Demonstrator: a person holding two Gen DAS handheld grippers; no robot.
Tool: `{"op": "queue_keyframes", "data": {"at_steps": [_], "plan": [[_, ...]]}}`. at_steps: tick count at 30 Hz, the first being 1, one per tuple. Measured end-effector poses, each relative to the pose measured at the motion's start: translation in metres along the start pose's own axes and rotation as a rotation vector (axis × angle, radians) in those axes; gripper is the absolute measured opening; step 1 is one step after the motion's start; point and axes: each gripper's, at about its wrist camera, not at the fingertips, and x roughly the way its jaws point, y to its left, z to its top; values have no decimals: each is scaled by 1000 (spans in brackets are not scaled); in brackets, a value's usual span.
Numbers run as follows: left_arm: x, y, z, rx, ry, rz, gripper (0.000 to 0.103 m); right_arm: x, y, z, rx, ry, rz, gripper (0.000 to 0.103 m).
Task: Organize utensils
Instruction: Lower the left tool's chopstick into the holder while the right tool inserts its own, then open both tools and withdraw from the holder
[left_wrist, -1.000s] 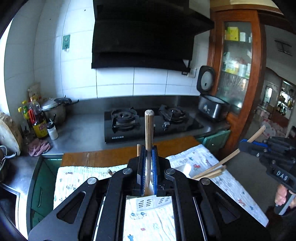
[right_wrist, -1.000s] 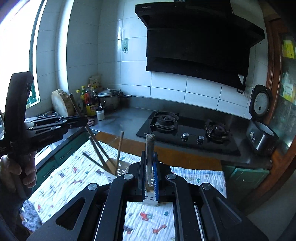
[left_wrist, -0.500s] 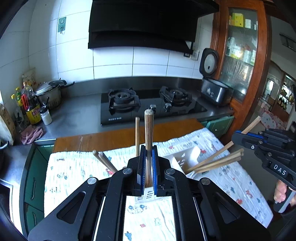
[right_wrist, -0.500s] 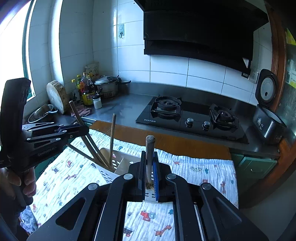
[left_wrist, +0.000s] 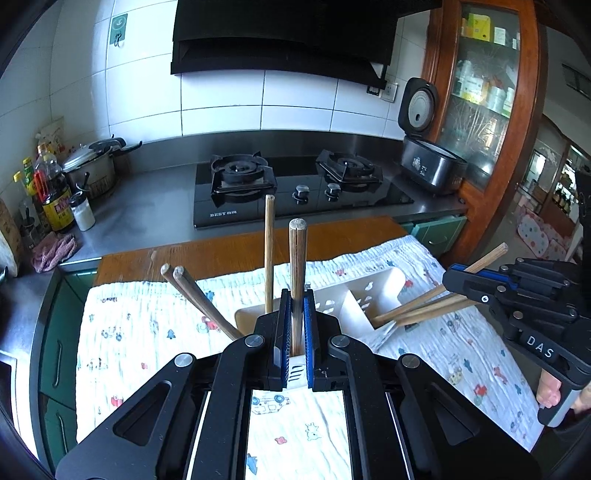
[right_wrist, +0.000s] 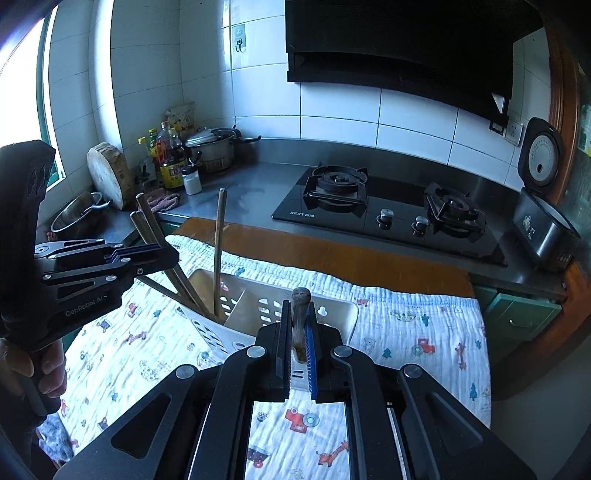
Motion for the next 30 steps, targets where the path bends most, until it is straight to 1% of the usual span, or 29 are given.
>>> {"op": "queue_keyframes", "data": {"at_steps": [9,12,15,16,17,19,21,22,23,24,25,27,28,30], "plan": [[1,0,-4,-4,10,1,6,3,1,-4,4,11,-7,9],[0,0,-4,-3,9,4,7,1,0,-5,2,1,-18,9],[-4,-1,-3,-4,1,0,10,-5,-1,-5,6,-5,-23,19],[-6,-2,-3,-3,-3,-5,11,-7,-2,-5,5,-11,-28,20],[-9,-3,-3,-3,-10,-1,16,-10,-2,-5,7,-17,-32,23],[-14,-5,-3,1,-18,1,23,-16,-3,-4,10,-27,-32,26],[-21,-7,-3,1,-29,7,32,-23,-3,-5,10,-42,-38,32],[-25,-9,-4,1,-36,8,35,-27,-4,-6,8,-48,-41,33],[-30,-10,-4,0,-43,7,41,-32,-3,-7,8,-57,-45,36],[-34,-11,-5,0,-52,7,43,-38,-3,-8,8,-69,-49,40],[-39,-12,-6,0,-61,6,43,-43,-3,-9,9,-78,-51,42],[-49,-14,-10,-1,-74,11,55,-54,-4,-13,12,-96,-52,48],[-53,-15,-12,-3,-80,19,56,-58,-3,-15,11,-103,-55,50],[-62,-17,-19,1,-87,22,61,-68,-1,-23,4,-125,-73,59]]}}
